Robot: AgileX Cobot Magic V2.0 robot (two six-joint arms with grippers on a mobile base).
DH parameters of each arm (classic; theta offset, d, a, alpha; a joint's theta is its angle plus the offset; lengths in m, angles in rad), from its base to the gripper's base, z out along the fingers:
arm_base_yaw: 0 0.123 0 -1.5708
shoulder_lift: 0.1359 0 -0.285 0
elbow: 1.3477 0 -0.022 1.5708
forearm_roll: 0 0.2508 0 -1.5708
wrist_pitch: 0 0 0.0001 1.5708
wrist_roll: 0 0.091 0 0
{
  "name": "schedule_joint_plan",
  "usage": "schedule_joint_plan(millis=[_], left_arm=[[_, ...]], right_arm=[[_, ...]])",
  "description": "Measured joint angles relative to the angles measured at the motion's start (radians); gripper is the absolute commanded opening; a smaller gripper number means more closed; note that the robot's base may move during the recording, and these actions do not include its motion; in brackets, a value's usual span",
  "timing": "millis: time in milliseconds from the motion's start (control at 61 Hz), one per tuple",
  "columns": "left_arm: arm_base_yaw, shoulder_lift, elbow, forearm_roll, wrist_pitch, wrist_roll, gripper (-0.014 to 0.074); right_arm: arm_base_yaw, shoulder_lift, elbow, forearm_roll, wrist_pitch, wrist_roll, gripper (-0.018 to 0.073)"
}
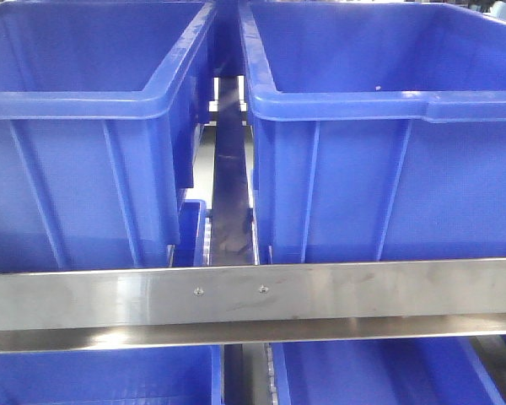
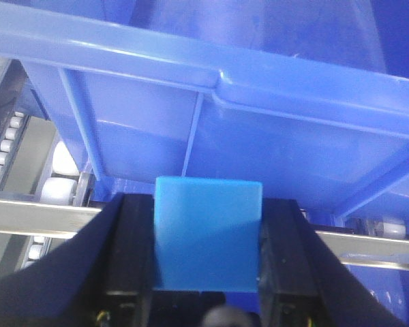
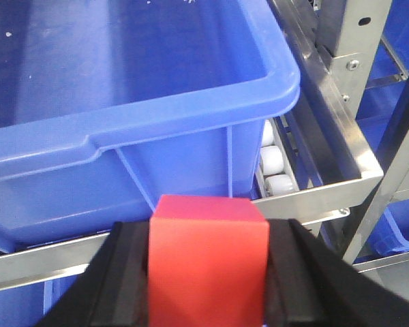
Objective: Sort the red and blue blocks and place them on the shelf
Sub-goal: 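Raise both grippers with the cubes above the rims of two blue bins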
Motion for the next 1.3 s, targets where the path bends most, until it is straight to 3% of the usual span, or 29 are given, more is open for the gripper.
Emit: schedule_joint_plan(millis=[869,1296], left_arm=[[0.000,0.000,0.000,-0.001,0.000,0.000,0.0124],[0.000,0.000,-0.023,-0.065,-0.015,-0.001,0.0125]], right_arm=[[0.000,0.000,0.000,0.000,0.000,0.000,0.0049],[0.000,0.000,0.000,0.000,-0.085,0.000,0.0049]])
